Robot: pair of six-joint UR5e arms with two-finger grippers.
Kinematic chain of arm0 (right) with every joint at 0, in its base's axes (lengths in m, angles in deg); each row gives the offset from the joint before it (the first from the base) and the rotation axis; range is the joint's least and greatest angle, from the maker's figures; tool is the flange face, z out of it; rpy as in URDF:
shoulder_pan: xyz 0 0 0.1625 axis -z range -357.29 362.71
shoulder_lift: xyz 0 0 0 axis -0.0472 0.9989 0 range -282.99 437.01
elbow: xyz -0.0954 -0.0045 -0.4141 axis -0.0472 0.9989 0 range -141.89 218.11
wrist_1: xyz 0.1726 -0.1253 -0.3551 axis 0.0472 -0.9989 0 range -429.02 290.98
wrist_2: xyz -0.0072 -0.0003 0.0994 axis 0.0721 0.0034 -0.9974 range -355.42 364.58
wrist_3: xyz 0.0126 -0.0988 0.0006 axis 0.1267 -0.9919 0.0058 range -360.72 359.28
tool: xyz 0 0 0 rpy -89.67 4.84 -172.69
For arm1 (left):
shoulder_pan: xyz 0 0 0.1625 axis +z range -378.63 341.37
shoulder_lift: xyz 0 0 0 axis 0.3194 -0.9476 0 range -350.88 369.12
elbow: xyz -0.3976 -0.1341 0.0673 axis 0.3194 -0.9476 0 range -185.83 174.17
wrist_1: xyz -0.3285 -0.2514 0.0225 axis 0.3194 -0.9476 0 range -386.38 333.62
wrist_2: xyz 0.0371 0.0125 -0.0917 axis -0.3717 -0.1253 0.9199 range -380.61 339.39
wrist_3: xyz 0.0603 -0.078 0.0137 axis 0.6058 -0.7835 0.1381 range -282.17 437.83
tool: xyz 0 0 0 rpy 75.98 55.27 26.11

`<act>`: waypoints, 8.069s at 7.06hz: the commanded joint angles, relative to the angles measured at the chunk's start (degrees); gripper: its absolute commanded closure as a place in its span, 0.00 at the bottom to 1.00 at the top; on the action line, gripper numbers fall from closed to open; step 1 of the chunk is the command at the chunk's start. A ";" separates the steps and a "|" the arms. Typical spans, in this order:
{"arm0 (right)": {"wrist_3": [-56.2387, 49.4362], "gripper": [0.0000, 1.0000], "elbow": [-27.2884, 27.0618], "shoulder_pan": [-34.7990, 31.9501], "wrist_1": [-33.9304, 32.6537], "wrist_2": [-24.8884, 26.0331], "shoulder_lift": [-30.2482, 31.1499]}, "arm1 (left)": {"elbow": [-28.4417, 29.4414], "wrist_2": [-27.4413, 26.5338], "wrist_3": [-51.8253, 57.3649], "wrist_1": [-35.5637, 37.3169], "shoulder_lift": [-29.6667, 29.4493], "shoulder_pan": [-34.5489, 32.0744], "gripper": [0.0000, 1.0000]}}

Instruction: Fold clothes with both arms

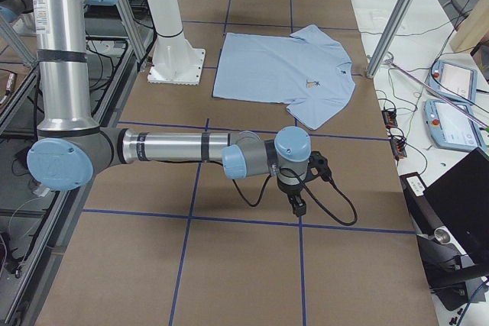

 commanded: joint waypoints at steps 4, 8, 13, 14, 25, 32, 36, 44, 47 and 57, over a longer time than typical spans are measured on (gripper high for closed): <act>0.23 0.00 0.68 0.05 -2.58 0.99 -0.39 | -3.48 -0.20 -0.10 -0.75 1.49 0.08 0.00; 3.10 0.00 1.47 3.62 2.70 -1.21 -0.38 | -4.45 -0.02 0.16 -6.70 1.31 0.96 0.00; 45.50 0.00 14.45 23.57 28.26 7.00 -17.04 | -4.80 0.16 -0.02 -8.13 0.35 4.30 0.00; 54.19 0.00 16.48 27.00 30.11 12.44 -20.48 | -4.62 0.07 -0.10 -9.87 0.35 4.65 0.00; 95.41 0.19 21.95 36.26 41.47 22.60 -24.82 | -4.45 0.07 -0.10 -10.15 -0.44 4.66 0.00; 95.33 0.51 21.60 36.17 41.47 22.60 -23.50 | -4.18 0.07 -0.10 -10.15 -0.62 4.66 0.00; 95.32 1.00 21.51 35.82 41.38 22.52 -23.68 | -3.83 0.07 -0.02 -10.24 -0.62 4.66 0.00; 100.42 1.00 15.18 42.47 31.50 27.85 -34.17 | -4.62 0.07 -0.10 -10.24 -0.62 4.66 0.00; 103.58 1.00 18.32 47.41 24.59 34.72 -44.04 | -4.45 0.16 -0.02 -10.24 -0.62 4.66 0.00; 102.01 0.00 9.21 49.80 24.94 40.11 -38.60 | 7.20 -7.59 -42.86 -18.92 -23.53 27.13 0.00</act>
